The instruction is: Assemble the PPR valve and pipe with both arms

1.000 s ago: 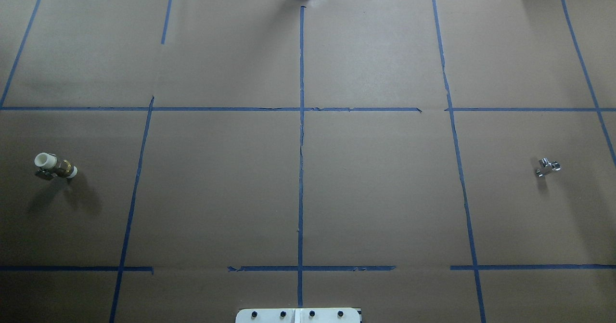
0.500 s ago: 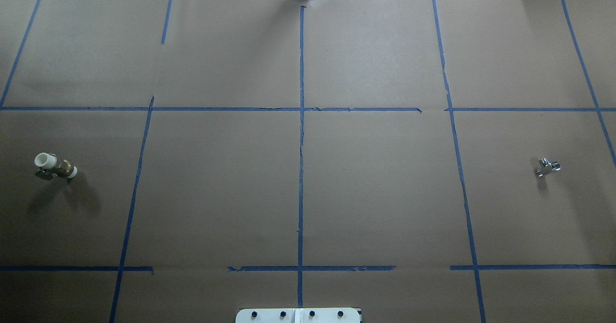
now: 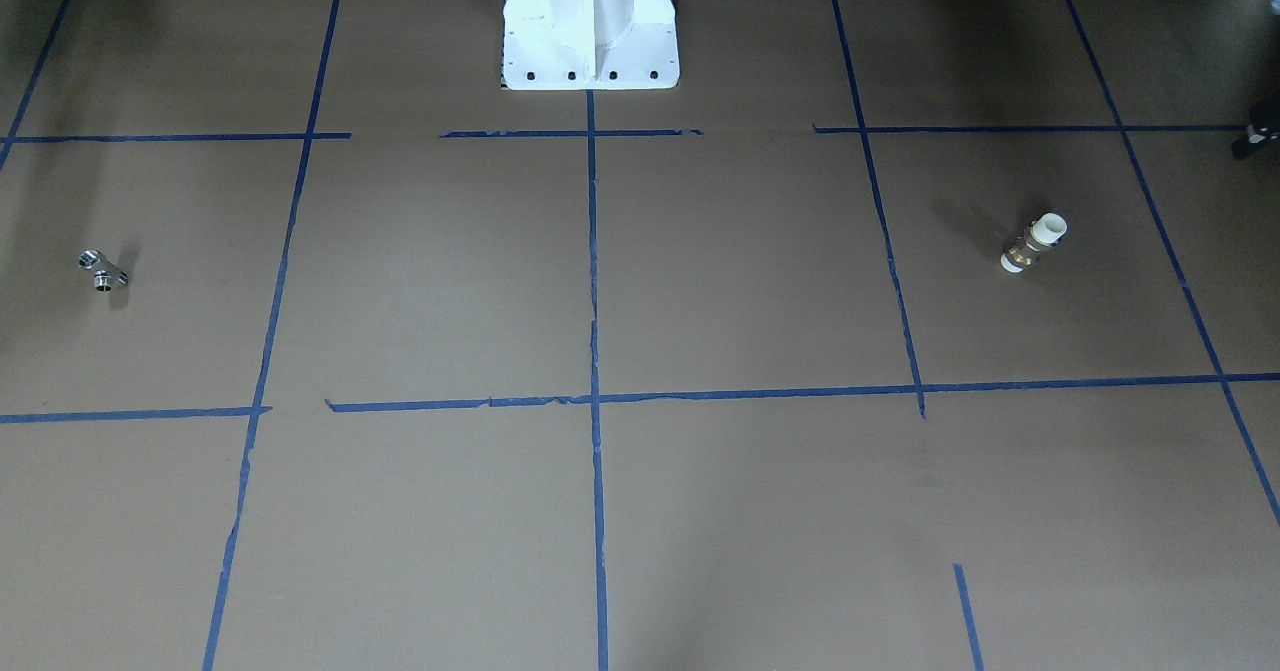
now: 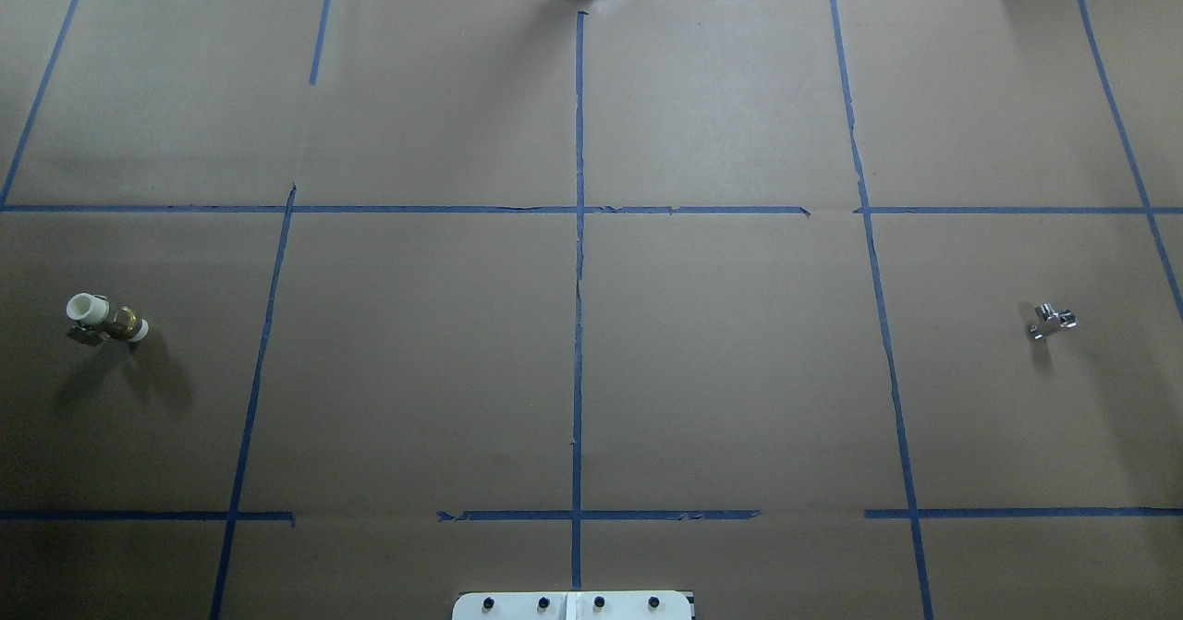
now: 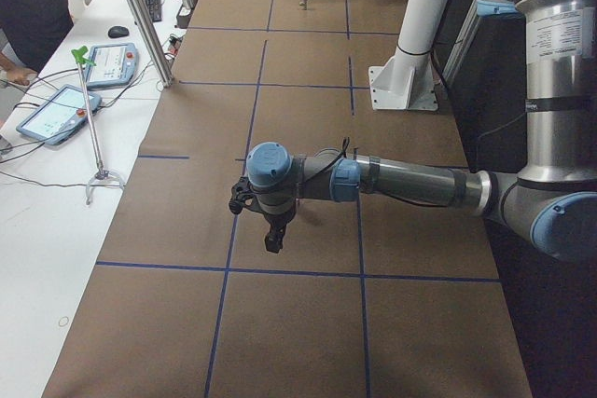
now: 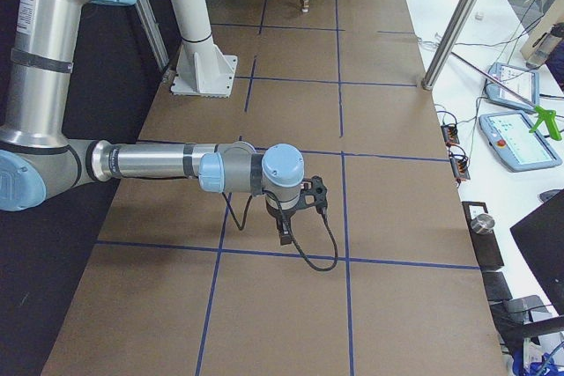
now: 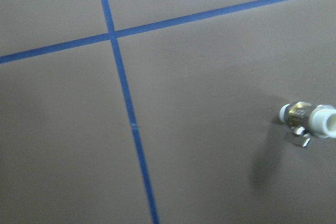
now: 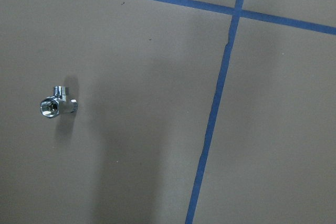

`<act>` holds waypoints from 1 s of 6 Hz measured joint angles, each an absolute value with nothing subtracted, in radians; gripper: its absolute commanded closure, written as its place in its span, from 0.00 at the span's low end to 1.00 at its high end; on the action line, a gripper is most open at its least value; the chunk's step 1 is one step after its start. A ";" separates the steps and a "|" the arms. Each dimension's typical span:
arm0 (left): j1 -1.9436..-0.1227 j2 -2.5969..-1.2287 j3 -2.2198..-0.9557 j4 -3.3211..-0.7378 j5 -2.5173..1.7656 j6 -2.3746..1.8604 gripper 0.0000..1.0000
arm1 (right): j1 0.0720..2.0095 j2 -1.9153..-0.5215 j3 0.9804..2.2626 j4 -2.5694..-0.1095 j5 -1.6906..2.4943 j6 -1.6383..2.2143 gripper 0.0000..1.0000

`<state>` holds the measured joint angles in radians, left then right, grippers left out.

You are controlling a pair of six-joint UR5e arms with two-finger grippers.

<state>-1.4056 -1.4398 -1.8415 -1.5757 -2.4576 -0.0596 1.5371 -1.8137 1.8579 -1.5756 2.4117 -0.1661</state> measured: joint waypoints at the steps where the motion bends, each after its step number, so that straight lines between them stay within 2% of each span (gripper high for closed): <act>1: -1.321 -1.442 -1.844 -1.688 -2.452 -0.268 0.00 | 1.537 -1.814 1.851 -1.551 2.421 -0.164 0.00; 3: -1.138 -1.454 -1.847 -1.906 -2.350 -0.667 0.00 | 1.537 -1.814 1.846 -1.540 2.447 -0.162 0.00; 6: -0.960 -1.516 -1.847 -1.951 -2.194 -0.902 0.00 | 1.534 -1.809 1.845 -1.537 2.453 -0.162 0.00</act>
<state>-0.9599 -1.5155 -1.8472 -1.9507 -2.1938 -0.9015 1.5338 -1.8094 1.8454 -1.5374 2.4532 -0.1622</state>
